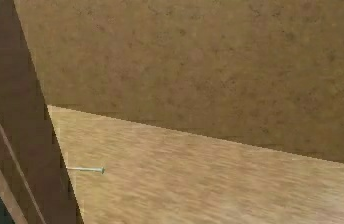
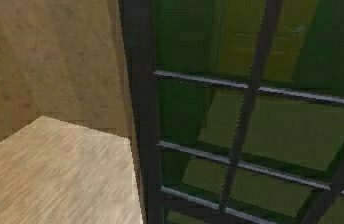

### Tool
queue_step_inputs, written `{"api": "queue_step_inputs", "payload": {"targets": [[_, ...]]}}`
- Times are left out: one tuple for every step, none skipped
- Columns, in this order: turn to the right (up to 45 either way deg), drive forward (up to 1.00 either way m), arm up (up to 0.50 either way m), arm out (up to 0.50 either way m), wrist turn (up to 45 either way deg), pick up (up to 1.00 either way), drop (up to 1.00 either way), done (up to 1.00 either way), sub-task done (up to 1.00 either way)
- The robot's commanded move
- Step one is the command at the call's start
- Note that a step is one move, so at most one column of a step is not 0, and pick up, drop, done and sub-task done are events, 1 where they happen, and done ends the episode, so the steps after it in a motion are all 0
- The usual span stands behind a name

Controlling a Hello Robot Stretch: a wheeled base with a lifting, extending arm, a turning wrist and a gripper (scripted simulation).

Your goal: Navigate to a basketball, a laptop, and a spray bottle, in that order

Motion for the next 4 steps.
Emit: {"api": "queue_step_inputs", "payload": {"targets": [[0.0,0.55,0.00,0.00,0.0,0.00,0.00,0.00,0.00],[18.0,0.00,0.00,0.00,0.0,0.00,0.00,0.00,0.00],[0.0,0.30,0.00,0.00,0.0,0.00,0.00,0.00,0.00],[-45.0,0.00,0.00,0.00,0.0,0.00,0.00,0.00,0.00]]}}
